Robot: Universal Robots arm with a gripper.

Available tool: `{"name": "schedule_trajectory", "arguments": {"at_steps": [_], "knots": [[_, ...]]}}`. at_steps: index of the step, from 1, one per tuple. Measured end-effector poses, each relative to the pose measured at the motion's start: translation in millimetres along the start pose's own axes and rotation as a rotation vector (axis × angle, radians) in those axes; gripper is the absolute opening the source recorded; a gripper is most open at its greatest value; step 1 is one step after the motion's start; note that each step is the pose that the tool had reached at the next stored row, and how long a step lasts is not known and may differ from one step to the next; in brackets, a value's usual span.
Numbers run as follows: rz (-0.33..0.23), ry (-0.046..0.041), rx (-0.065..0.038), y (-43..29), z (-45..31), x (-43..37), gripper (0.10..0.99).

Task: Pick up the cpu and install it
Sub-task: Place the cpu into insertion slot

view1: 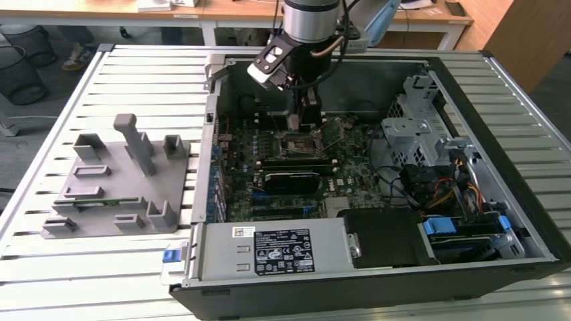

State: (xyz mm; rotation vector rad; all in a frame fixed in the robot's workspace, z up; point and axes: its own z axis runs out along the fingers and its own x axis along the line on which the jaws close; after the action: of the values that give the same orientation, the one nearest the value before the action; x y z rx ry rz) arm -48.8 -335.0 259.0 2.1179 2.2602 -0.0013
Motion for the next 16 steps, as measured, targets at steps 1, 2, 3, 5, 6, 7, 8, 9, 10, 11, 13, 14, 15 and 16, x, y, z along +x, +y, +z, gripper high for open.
{"name": "schedule_trajectory", "arguments": {"at_steps": [1, 2, 3, 5, 6, 7, 8, 9, 10, 11, 13, 14, 15, 16], "knots": [[0.000, 0.0000, 0.000, 0.0, 0.6, 0.0, 0.529], [0.000, 0.0000, 0.000, 0.0, 1.2, 0.1, 0.529], [0.000, 0.0001, 0.000, -0.1, 1.7, 0.1, 0.529], [0.000, 0.0000, 0.000, -0.1, 2.6, 0.1, 0.529], [0.001, -0.0002, 0.000, -0.1, 2.8, 0.1, 0.529], [0.002, -0.0003, 0.000, -0.1, 3.0, 0.1, 0.529], [0.003, -0.0001, 0.000, -0.1, 3.3, 0.1, 0.529], [0.004, 0.0000, 0.000, -0.1, 3.6, 0.1, 0.529], [0.004, 0.0001, 0.000, -0.1, 4.1, 0.2, 0.529], [0.004, 0.0000, 0.000, -0.1, 4.8, 0.2, 0.529], [0.004, -0.0004, 0.000, -0.1, 6.6, 0.3, 0.529], [0.004, -0.0006, 0.000, -0.2, 7.5, 0.3, 0.529], [0.004, -0.0006, 0.000, -0.2, 8.4, 0.4, 0.529], [0.004, -0.0006, 0.000, -0.2, 9.3, 0.4, 0.529]]}}
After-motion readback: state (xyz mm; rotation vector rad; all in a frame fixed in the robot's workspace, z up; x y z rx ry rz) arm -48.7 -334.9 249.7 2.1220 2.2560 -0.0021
